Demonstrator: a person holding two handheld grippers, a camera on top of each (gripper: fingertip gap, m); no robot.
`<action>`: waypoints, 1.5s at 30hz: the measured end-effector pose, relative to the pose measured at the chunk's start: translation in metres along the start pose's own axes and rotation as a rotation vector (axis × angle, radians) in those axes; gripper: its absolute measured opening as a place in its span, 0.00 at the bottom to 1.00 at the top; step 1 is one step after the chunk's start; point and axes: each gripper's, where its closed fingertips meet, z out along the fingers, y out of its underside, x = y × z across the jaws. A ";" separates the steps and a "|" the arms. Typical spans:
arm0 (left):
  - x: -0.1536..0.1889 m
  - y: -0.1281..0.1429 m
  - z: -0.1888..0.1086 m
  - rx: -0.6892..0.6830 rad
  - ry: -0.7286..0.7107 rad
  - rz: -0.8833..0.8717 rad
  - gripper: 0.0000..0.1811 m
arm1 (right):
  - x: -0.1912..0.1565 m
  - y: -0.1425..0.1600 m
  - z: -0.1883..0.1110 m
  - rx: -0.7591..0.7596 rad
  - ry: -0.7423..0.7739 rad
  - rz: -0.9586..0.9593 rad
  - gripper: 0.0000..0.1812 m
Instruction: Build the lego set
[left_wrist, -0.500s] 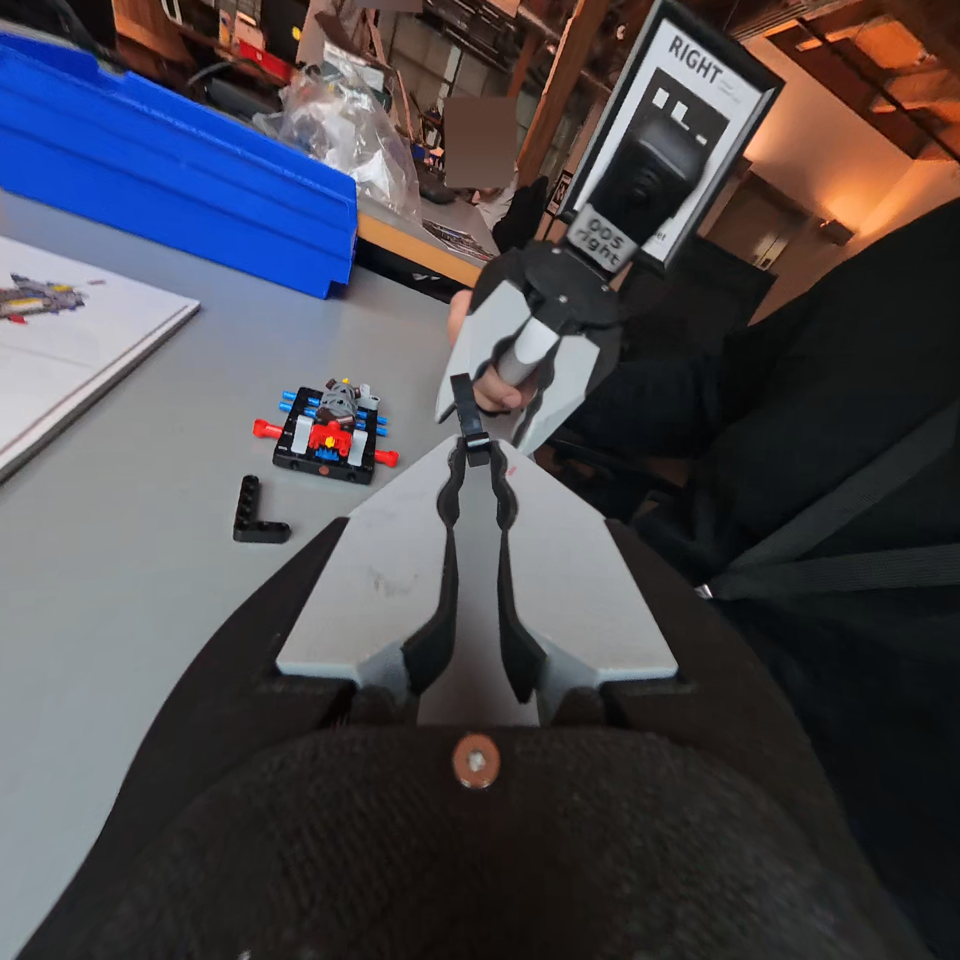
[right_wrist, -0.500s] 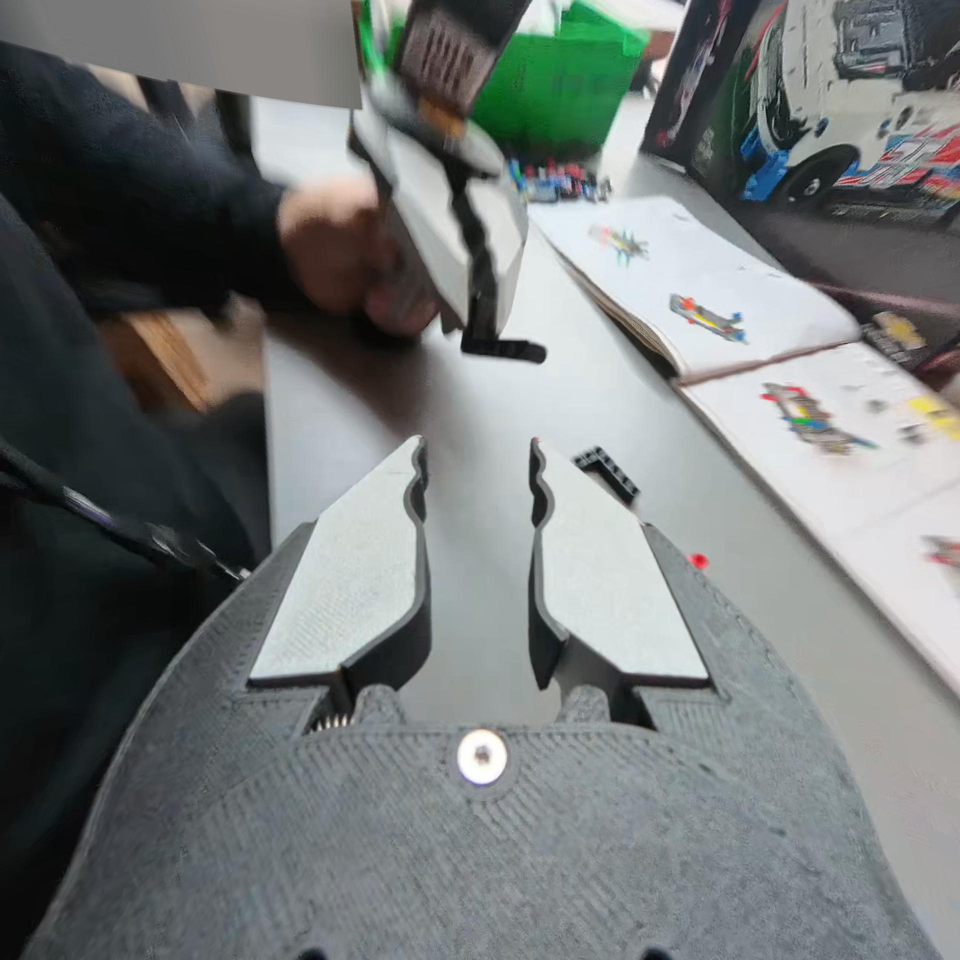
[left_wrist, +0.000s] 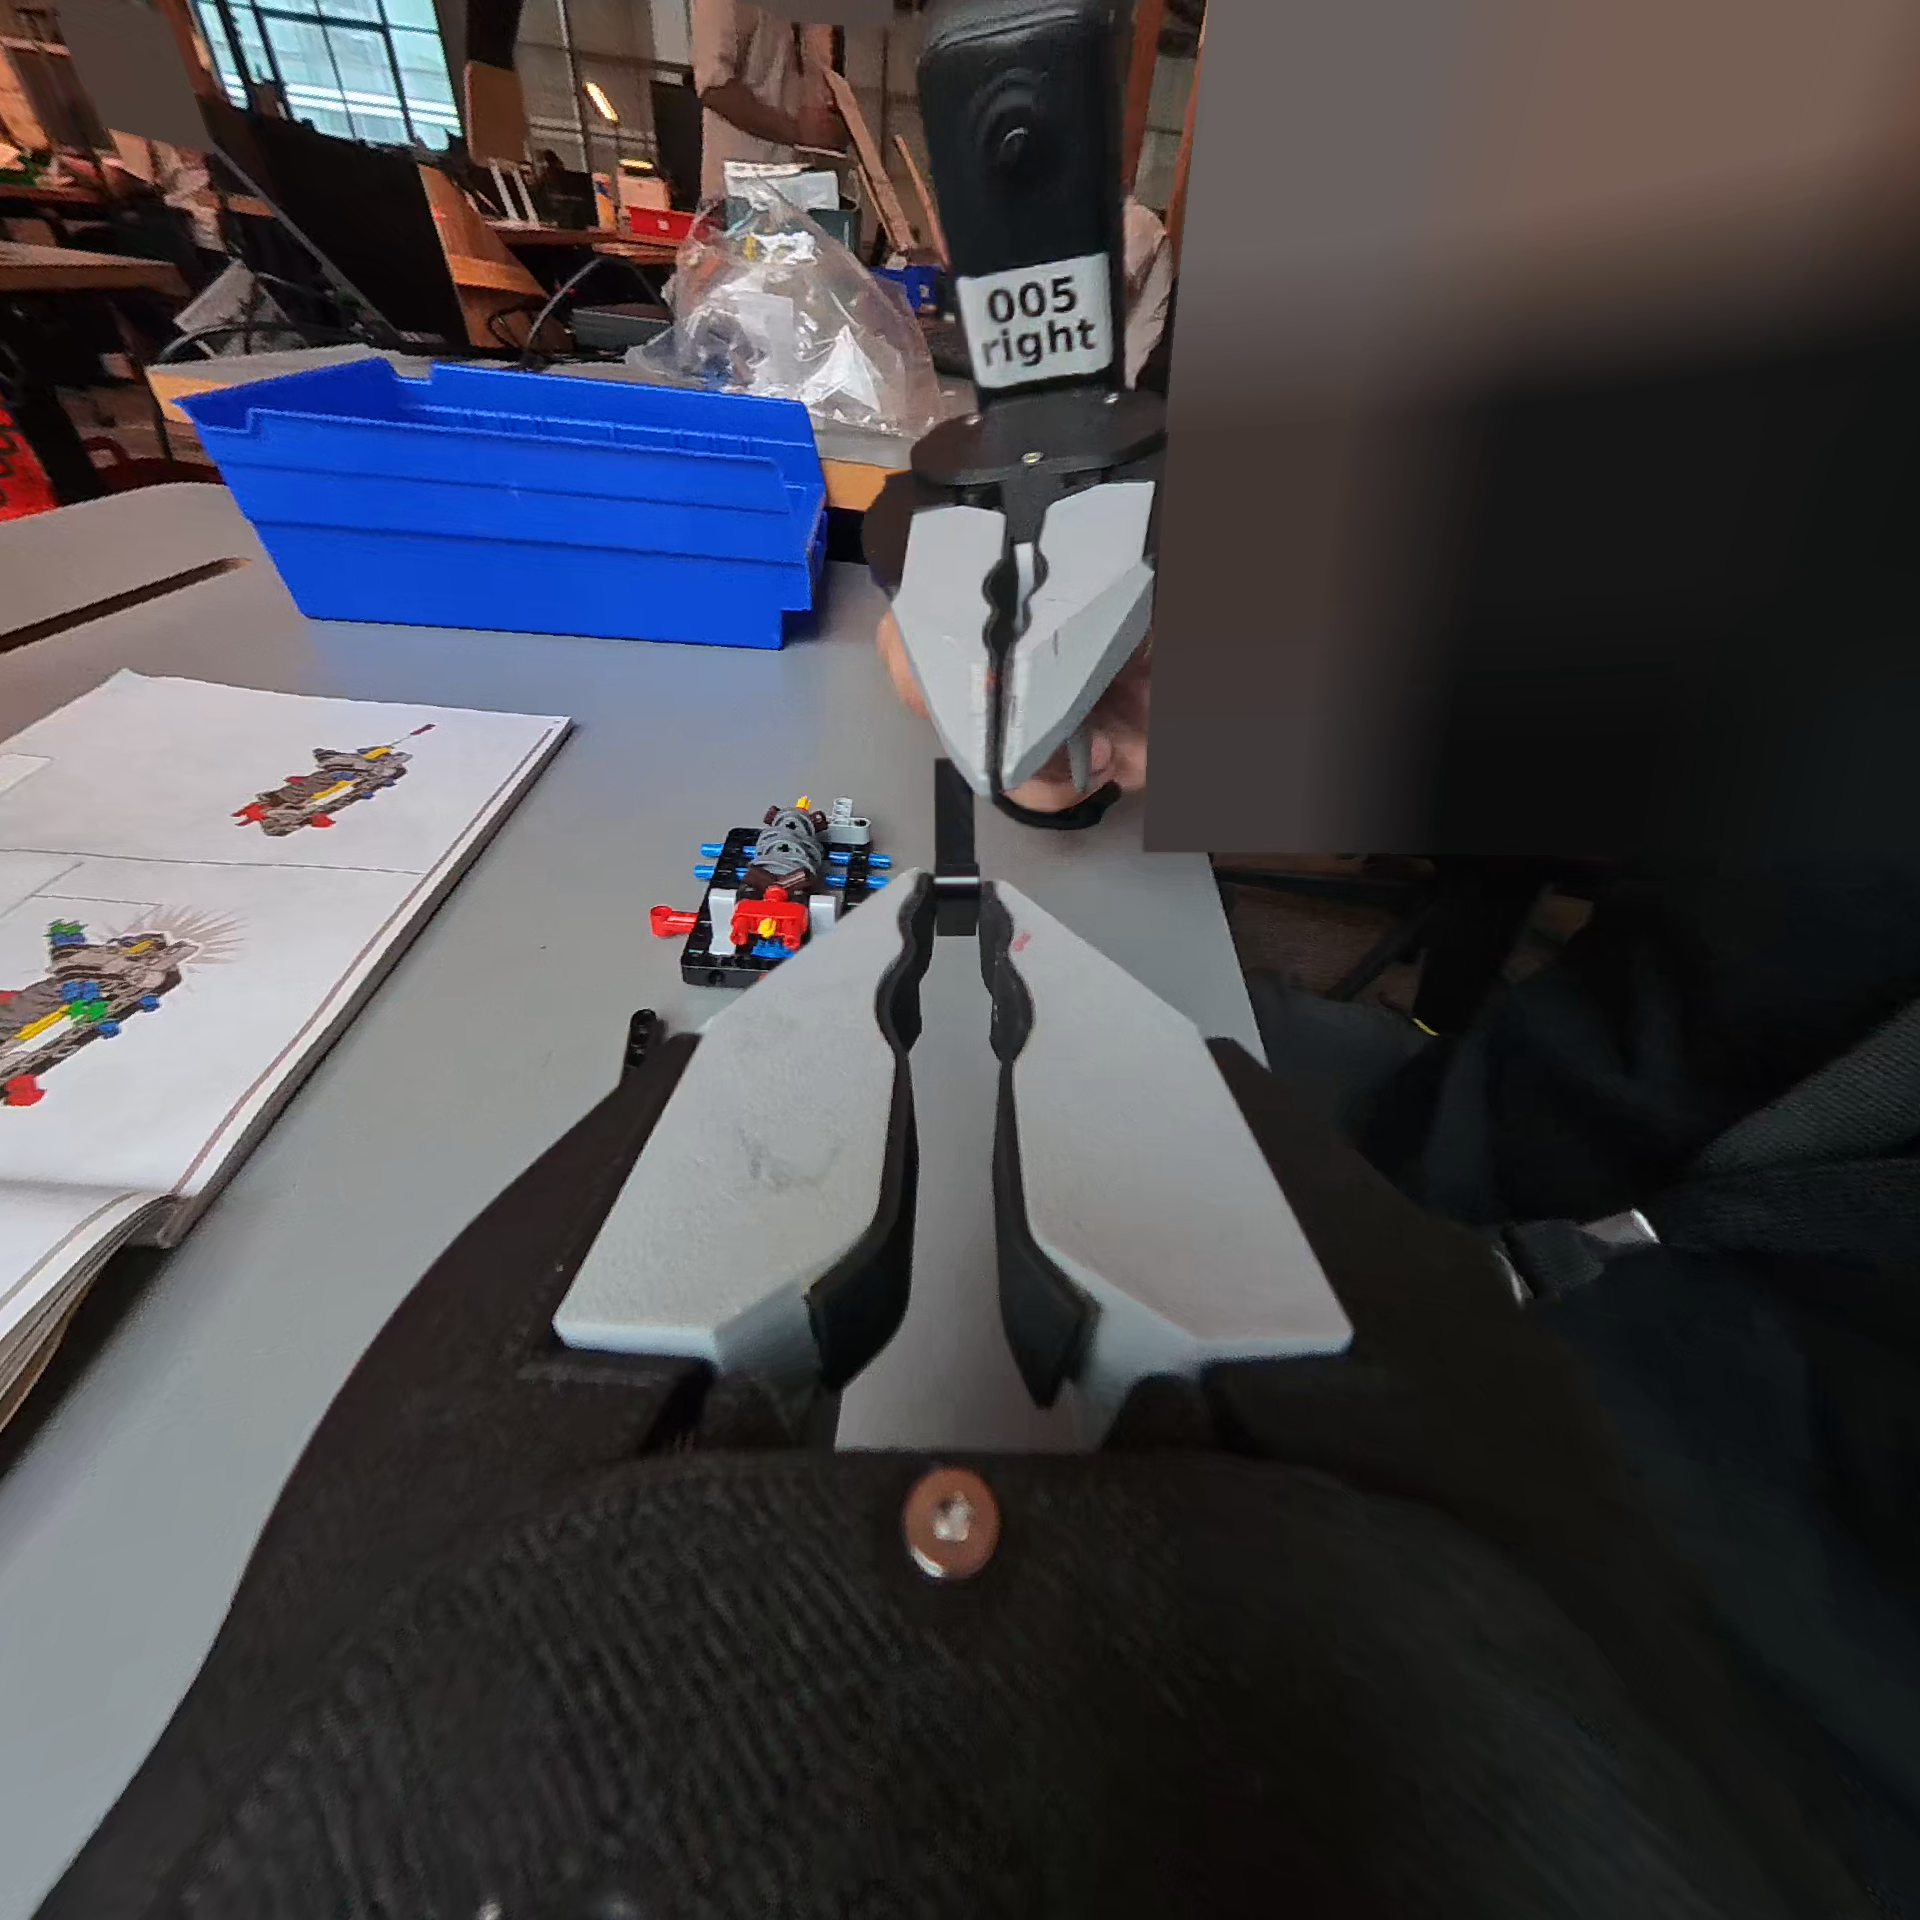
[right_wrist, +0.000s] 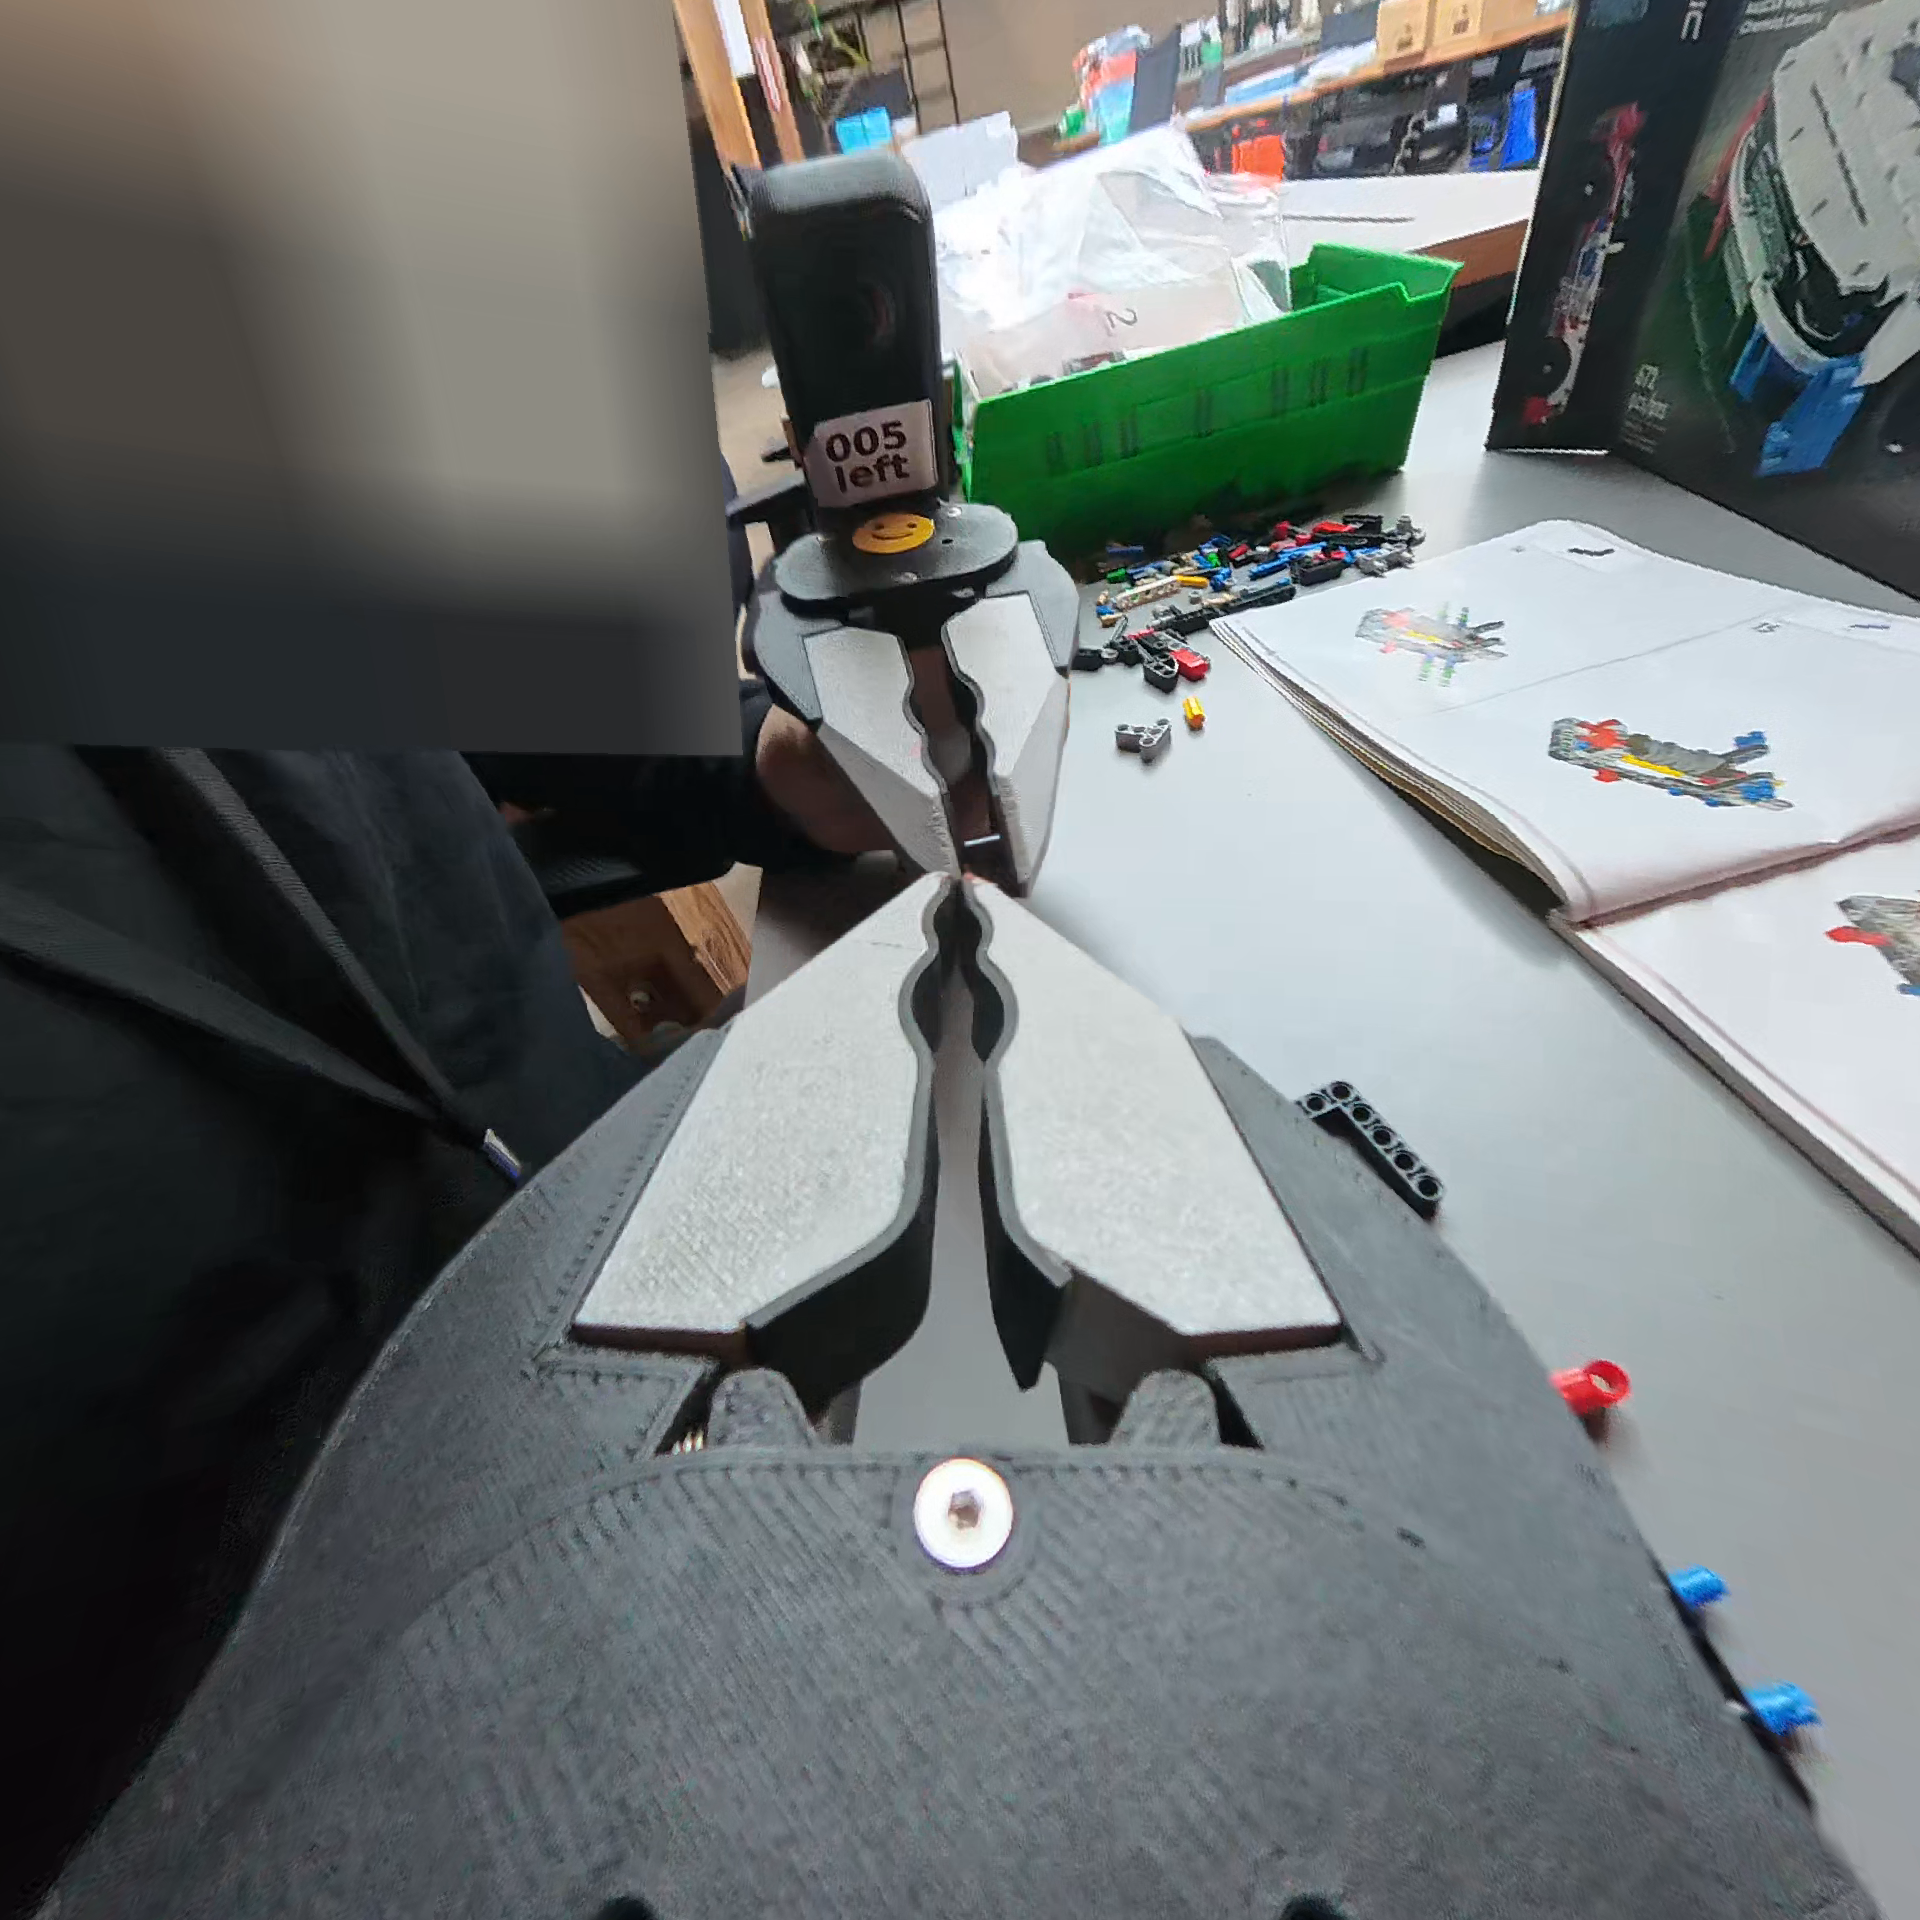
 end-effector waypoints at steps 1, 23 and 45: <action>-0.002 -0.001 0.000 0.005 -0.010 0.004 0.03 | 0.001 -0.001 -0.001 -0.021 0.005 -0.014 0.00; 0.020 -0.007 0.069 0.031 0.066 0.056 0.03 | -0.003 0.018 -0.076 -0.100 0.135 -0.187 0.04; 0.013 -0.017 0.063 0.076 0.023 0.050 0.03 | 0.008 0.011 -0.066 -0.141 0.150 -0.206 0.04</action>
